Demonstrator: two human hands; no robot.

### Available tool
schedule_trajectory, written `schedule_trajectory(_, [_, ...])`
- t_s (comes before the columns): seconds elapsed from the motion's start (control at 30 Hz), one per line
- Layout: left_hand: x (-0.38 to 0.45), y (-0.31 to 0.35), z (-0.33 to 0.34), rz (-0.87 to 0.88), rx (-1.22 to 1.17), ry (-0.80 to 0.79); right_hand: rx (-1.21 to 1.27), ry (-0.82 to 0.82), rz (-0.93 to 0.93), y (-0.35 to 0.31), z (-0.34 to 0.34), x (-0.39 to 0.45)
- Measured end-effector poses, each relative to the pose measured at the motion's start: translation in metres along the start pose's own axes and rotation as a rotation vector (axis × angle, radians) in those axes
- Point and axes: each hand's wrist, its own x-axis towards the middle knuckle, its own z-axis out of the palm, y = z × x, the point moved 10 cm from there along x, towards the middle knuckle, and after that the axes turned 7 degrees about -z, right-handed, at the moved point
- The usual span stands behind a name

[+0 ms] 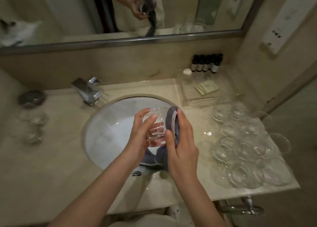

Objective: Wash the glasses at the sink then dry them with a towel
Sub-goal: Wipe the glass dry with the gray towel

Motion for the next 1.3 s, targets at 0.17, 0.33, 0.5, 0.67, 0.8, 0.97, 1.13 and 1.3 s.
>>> schedule_trajectory(0.17, [-0.025,0.022,-0.022,0.105,-0.072,0.095,0.037,-0.174,0.045,-0.024,0.041,0.000])
schedule_trajectory(0.33, [-0.031,0.033,-0.044,0.137,-0.004,0.105,0.338,-0.186,0.241,-0.011,0.061,0.000])
schedule_trajectory(0.5, [-0.036,0.034,-0.055,0.071,0.118,0.186,0.272,-0.144,0.226,-0.017,0.062,-0.008])
schedule_trajectory(0.67, [-0.048,0.043,-0.055,0.139,0.250,0.275,0.165,-0.169,0.120,-0.039,0.055,-0.002])
schedule_trajectory(0.8, [-0.051,0.044,-0.045,0.160,0.149,0.278,0.292,-0.146,0.116,-0.034,0.052,0.002])
schedule_trajectory(0.97, [-0.053,0.023,-0.025,0.022,-0.048,0.156,0.493,-0.172,0.243,-0.009,0.045,0.002])
schedule_trajectory(1.13, [-0.063,0.025,-0.039,0.112,0.244,0.405,0.289,-0.165,0.099,-0.019,0.035,-0.006])
schedule_trajectory(1.3, [-0.069,0.033,-0.028,0.185,0.153,0.356,0.328,-0.154,0.052,-0.029,0.029,0.003])
